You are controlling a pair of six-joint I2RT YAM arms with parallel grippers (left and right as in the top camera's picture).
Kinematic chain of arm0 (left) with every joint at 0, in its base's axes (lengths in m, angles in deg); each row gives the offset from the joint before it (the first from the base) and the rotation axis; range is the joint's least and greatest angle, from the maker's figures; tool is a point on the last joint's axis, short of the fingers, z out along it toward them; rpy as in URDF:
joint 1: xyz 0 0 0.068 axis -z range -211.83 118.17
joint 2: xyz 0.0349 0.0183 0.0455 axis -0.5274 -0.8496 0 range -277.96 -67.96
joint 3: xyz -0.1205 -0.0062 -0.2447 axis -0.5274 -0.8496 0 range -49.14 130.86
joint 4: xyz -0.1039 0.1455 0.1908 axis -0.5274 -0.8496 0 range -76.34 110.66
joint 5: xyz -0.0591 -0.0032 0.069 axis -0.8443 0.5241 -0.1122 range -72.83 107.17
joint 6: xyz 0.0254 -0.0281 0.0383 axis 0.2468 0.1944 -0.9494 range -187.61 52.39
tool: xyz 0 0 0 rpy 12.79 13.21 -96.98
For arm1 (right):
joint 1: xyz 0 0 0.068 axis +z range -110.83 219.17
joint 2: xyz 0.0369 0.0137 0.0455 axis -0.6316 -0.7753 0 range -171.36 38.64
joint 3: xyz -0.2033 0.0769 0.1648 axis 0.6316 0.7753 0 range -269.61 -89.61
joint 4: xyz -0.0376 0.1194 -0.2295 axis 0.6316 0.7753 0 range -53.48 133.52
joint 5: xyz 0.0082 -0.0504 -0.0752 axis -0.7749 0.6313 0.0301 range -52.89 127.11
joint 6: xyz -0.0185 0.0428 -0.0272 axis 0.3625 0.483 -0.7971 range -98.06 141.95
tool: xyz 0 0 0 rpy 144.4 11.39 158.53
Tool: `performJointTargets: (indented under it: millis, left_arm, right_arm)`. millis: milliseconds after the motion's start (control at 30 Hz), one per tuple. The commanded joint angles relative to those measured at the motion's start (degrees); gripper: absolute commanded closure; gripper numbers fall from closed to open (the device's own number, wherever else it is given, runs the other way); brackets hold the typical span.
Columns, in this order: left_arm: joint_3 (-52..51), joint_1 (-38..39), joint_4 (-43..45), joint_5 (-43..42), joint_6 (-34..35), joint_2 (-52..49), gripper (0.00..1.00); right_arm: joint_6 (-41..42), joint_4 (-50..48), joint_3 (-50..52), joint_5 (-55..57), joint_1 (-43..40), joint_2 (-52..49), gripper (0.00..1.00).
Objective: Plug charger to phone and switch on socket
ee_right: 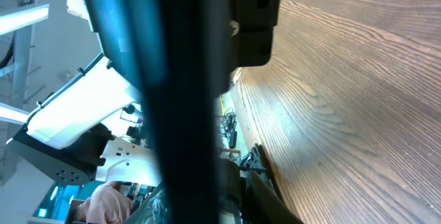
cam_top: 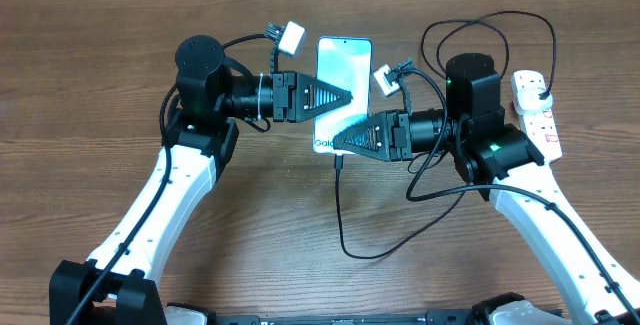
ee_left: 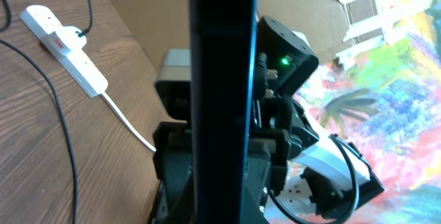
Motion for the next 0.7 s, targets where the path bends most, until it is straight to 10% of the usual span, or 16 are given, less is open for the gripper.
performJointTargets:
  millis: [0,200,333,500,667]
  left_arm:
    - [0.26,-0.22,0.5,2.05,-0.66,0.9,0.96]
    - [0.26,-0.22,-2.84,3.13,-3.78,0.9,0.91]
    - [0.26,-0.22,-9.03,6.4,-8.48,0.9,0.72]
    - [0.26,-0.24,-21.73,16.59,-18.49,0.9,0.24]
    - [0.26,-0.24,-35.56,33.55,-23.93,0.9,0.1]
  right_arm:
    - [-0.35,-1.51,-1.2,-0.85,-0.04,0.04,0.78]
    - [-0.35,-2.93,-1.2,1.46,-0.04,0.04,0.96]
    - [-0.35,-1.99,-1.2,4.44,-0.04,0.04,0.96]
    - [-0.72,4.07,-1.2,11.3,-0.04,0.04,0.96]
    - [-3.85,15.56,-1.16,25.79,-0.02,0.04,0.96]
